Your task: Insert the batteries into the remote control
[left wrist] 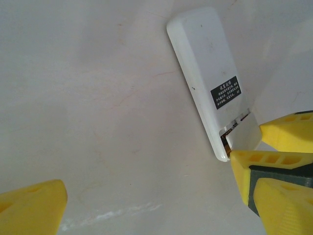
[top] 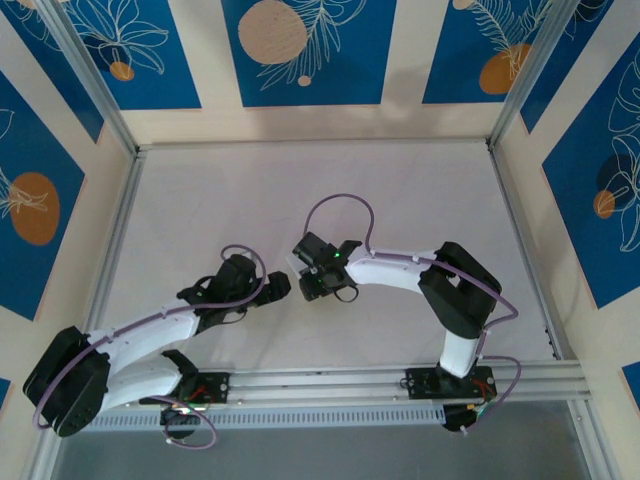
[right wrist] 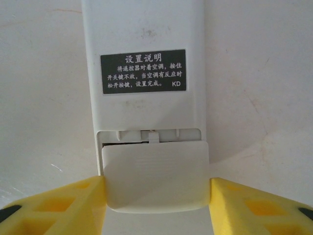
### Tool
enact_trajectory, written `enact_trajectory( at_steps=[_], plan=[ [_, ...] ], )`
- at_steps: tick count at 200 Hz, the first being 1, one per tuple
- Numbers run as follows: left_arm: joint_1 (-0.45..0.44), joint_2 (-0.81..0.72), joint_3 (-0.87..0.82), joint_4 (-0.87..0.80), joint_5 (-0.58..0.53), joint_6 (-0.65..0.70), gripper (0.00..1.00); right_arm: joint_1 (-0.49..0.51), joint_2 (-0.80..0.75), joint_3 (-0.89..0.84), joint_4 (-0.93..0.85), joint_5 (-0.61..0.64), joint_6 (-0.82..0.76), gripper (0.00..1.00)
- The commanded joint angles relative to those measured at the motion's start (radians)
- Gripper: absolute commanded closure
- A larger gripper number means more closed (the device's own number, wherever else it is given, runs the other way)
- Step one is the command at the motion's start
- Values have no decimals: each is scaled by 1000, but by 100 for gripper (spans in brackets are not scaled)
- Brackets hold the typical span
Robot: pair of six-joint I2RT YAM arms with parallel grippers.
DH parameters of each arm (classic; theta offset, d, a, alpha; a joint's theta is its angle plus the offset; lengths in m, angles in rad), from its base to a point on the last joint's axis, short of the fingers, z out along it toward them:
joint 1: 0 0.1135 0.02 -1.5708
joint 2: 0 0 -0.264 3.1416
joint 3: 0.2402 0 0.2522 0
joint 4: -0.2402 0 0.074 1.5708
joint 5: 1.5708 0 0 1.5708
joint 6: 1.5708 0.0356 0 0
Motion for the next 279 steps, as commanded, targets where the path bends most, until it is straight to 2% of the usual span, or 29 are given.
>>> enact_trajectory(
  at_steps=[1, 61, 81, 113, 134, 198, 241, 279],
  plan=[
    [16, -10, -17, 17, 12, -10, 2, 11, 19, 36, -20, -24, 5, 42],
    [17, -12, -22, 18, 16, -10, 2, 18, 37, 48, -23, -22, 11, 41],
    [18, -12, -24, 23, 19, -10, 2, 13, 35, 46, -24, -22, 17, 35],
    [19, -8, -24, 26, 22, -10, 2, 4, 18, 39, -17, -34, 23, 34],
    [19, 2, -24, 38, 30, -11, 2, -1, -2, 39, -15, -42, 29, 33],
    [19, 106, 13, 116, 111, 50, 8, -56, -133, -49, 58, -139, 97, 22],
    [33, 209, 110, 84, 110, 128, 8, -89, -206, -118, 81, -159, 197, 24],
    [115, 302, 205, 51, 141, 214, 8, -101, -295, -239, 156, -247, 434, 40]
  ],
)
